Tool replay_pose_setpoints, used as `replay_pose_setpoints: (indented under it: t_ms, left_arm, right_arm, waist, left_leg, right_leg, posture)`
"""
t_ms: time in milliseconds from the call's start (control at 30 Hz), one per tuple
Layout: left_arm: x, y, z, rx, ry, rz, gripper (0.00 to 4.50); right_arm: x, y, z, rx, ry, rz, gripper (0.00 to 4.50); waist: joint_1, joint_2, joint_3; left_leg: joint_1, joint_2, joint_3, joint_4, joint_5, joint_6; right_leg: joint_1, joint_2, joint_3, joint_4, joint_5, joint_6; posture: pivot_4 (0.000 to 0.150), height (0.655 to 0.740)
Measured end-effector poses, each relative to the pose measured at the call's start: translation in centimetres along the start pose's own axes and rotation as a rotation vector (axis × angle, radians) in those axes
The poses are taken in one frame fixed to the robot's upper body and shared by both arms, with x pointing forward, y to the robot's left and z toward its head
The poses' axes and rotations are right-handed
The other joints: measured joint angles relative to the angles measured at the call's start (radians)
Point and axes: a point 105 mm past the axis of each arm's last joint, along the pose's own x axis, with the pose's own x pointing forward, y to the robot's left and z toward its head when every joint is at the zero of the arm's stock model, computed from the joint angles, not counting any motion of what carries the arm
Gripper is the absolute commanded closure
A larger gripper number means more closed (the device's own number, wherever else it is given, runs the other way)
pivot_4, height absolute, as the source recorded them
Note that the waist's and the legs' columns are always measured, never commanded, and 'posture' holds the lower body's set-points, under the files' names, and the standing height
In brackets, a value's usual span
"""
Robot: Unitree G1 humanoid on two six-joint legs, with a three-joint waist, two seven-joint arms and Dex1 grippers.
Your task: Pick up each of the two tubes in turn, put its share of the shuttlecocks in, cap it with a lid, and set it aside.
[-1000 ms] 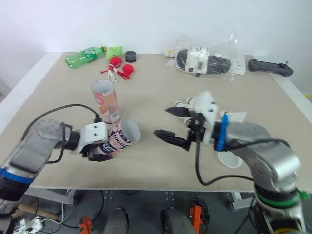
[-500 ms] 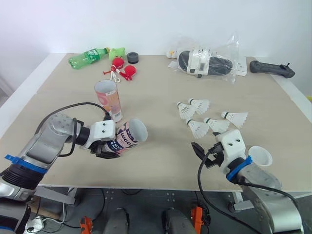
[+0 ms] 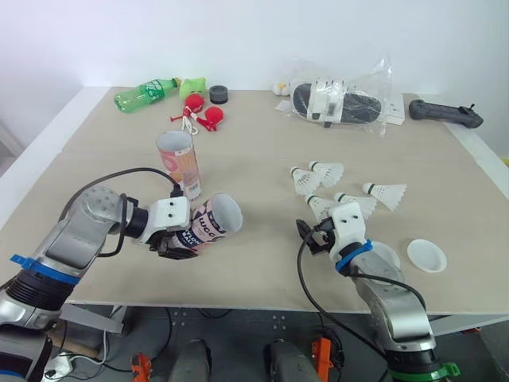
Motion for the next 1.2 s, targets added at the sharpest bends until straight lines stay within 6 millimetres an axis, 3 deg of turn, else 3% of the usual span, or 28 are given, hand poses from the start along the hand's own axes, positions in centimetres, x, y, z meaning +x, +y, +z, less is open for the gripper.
replay_pose_setpoints:
  t_ms: [133,233,400,467,767,900,1033,1100,1200]
  left_arm:
    - [-0.1,-0.1,0.0,-0.007,0.003,0.006,1.35]
    - [-0.1,-0.1,-0.1,-0.012,0.002,0.011,1.35]
    - [-0.1,-0.2,-0.1,-0.014,0.003,0.014,1.35]
    - [-0.2,-0.2,-0.1,-0.014,0.005,0.014,1.35]
    - [-0.2,-0.2,-0.2,-0.022,0.007,0.014,1.35]
    - [-0.2,-0.2,-0.1,-0.019,0.007,0.014,1.35]
    - [-0.2,-0.2,-0.1,-0.022,0.009,0.015,1.35]
    - [-0.2,-0.2,-0.1,-0.023,0.01,0.016,1.35]
    - [-0.1,-0.2,-0.1,-0.025,0.007,0.018,1.35]
  right_arm:
    - [1.4,-0.1,-0.2,0.015,-0.006,-0.005,0.02]
    - [2.0,0.0,-0.1,0.022,-0.016,-0.005,1.1]
    - [2.3,0.4,-0.2,0.022,-0.022,0.001,3.71]
    - [2.4,0.4,-0.2,0.023,-0.026,-0.003,4.47]
    - [2.4,0.5,-0.1,0.029,-0.03,-0.012,4.47]
    - [0.8,1.0,0.5,0.024,-0.031,0.037,4.47]
    - [-1.1,3.0,4.1,-0.007,-0.116,0.178,4.47]
    - [-2.2,5.0,6.1,-0.025,-0.16,0.319,4.47]
    - [-4.0,7.3,10.7,-0.138,-0.288,0.523,4.47]
  waist:
    - [-0.002,0.0,0.0]
    - [-0.005,0.0,0.0]
    - [-0.007,0.0,0.0]
    - [-0.008,0.0,0.0]
    - [-0.011,0.0,0.0]
    - [-0.011,0.0,0.0]
    - [-0.012,0.0,0.0]
    - [-0.013,0.0,0.0]
    - [-0.014,0.0,0.001]
  left_leg:
    - [0.0,0.0,0.0,-0.001,0.0,0.0]
    - [0.0,0.0,0.0,0.0,0.0,0.0]
    - [0.0,-0.001,0.0,0.0,0.0,0.0]
    - [0.0,-0.001,0.0,0.0,0.0,0.0]
    - [0.0,-0.001,-0.001,0.0,0.0,0.0]
    - [0.0,-0.002,-0.001,-0.001,0.0,0.0]
    - [0.0,-0.002,-0.001,-0.001,0.0,0.0]
    - [0.0,-0.002,-0.001,-0.001,0.0,0.0]
    - [0.0,-0.003,-0.001,0.0,0.0,0.0]
  right_leg:
    - [0.0,0.0,0.0,0.0,0.0,0.0]
    - [0.0,0.0,0.0,0.0,0.0,0.001]
    - [0.001,0.0,0.001,0.0,0.0,0.001]
    - [0.001,0.0,0.001,0.0,0.0,0.001]
    - [0.001,0.0,0.001,0.0,0.0,0.001]
    - [0.001,0.0,0.002,0.0,-0.001,0.002]
    - [0.001,0.0,0.002,0.0,-0.001,0.002]
    - [0.001,0.0,0.002,0.0,-0.001,0.001]
    - [0.002,0.0,0.003,0.0,-0.001,0.002]
  posture:
    - [0.15,0.74]
    - [0.15,0.74]
    - [0.15,0.74]
    - [0.15,0.74]
    - [0.15,0.74]
    - [0.15,0.74]
    - [0.15,0.74]
    - [0.15,0.74]
    - [0.15,0.74]
